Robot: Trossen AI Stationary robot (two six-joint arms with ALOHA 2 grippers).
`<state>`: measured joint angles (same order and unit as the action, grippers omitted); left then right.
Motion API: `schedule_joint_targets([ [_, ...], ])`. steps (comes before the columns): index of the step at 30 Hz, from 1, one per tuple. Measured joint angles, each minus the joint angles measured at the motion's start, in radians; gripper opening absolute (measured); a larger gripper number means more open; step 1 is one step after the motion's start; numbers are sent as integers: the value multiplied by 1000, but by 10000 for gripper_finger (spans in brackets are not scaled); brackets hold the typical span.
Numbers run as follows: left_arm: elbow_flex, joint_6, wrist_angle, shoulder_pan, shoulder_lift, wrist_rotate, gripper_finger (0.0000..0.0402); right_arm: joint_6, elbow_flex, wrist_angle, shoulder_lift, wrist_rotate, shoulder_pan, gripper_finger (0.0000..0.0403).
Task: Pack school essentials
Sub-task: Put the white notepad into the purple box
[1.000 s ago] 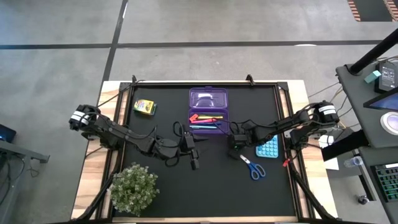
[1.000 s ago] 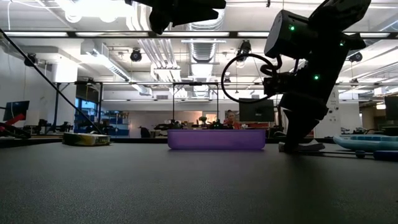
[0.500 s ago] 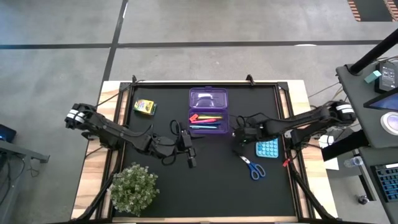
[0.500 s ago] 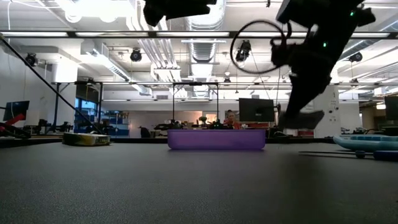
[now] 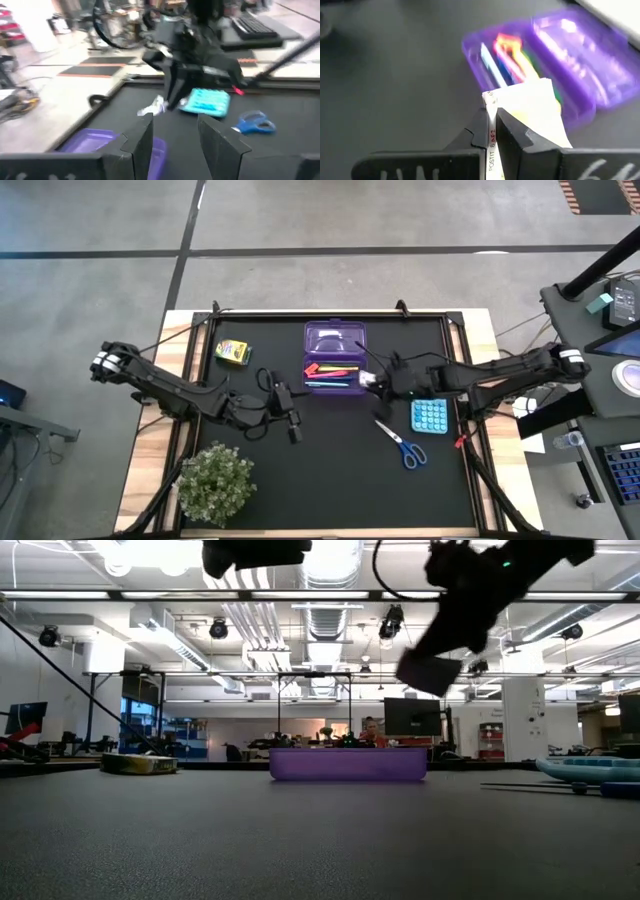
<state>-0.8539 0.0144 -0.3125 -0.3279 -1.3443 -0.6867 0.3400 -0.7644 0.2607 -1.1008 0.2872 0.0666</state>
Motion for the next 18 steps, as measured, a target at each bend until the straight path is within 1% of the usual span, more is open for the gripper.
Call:
schedule_joint_targets([
  [2, 0, -12, -1, 1, 10, -28, 138, -66, -1, -82, -37, 1, -28, 13],
  [7, 0, -23, 5, -1, 24, -29, 138, -162, -1, -242, -154, -8, -99, 13],
  [12, 7, -20, 10, -12, 25, -30, 138, -197, -1, -276, -281, -7, -137, 13],
  [18, 22, 3, 6, -14, 25, -29, 138, -234, -1, -370, -420, 4, -176, 13],
])
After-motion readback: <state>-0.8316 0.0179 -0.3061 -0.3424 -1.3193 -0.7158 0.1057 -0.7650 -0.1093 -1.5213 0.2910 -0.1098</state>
